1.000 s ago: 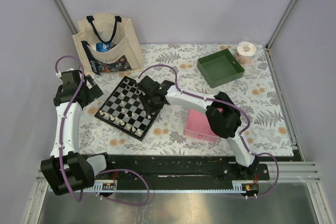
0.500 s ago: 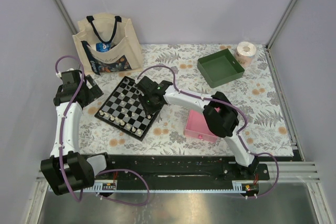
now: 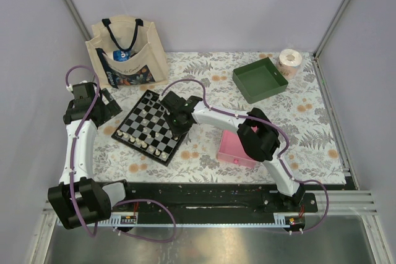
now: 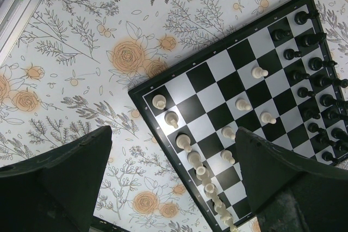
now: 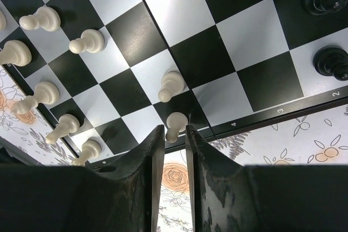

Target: Set up the chess pieces on the board

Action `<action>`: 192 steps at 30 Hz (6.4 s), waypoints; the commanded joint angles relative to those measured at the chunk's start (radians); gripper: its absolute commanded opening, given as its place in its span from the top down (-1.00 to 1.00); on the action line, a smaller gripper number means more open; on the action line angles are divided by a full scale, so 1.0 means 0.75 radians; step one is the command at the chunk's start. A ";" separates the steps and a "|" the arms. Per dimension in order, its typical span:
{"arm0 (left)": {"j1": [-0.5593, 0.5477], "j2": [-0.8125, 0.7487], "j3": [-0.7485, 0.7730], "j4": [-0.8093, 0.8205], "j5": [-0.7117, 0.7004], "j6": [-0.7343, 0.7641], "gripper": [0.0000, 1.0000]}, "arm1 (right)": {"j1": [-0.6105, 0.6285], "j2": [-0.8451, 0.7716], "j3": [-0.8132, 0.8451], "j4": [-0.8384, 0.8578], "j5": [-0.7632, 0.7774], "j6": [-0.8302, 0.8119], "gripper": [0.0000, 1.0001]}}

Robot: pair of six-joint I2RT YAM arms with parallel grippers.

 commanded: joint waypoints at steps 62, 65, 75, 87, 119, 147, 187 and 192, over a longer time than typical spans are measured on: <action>0.006 0.007 0.040 0.029 0.039 0.025 -0.98 | 0.165 -0.097 0.060 -0.038 0.037 -0.069 0.26; 0.006 0.009 0.040 0.033 0.041 0.025 -0.98 | 0.165 -0.140 0.075 -0.042 0.027 -0.081 0.20; 0.006 0.007 0.040 0.033 0.049 0.023 -0.98 | 0.089 -0.191 0.113 -0.032 0.062 -0.084 0.10; 0.006 0.001 0.042 0.031 0.045 0.027 -0.98 | 0.005 0.032 0.310 -0.128 0.037 -0.090 0.08; 0.006 0.007 0.042 0.029 0.047 0.025 -0.98 | 0.005 0.187 0.404 -0.165 0.025 -0.100 0.21; 0.006 0.011 0.044 0.031 0.053 0.025 -0.98 | 0.005 0.236 0.457 -0.201 0.011 -0.104 0.35; 0.006 0.015 0.046 0.031 0.057 0.029 -0.98 | 0.160 0.140 0.439 -0.218 -0.004 -0.124 0.73; 0.006 0.016 0.044 0.031 0.058 0.029 -0.98 | 0.169 0.149 0.447 -0.218 -0.014 -0.118 0.72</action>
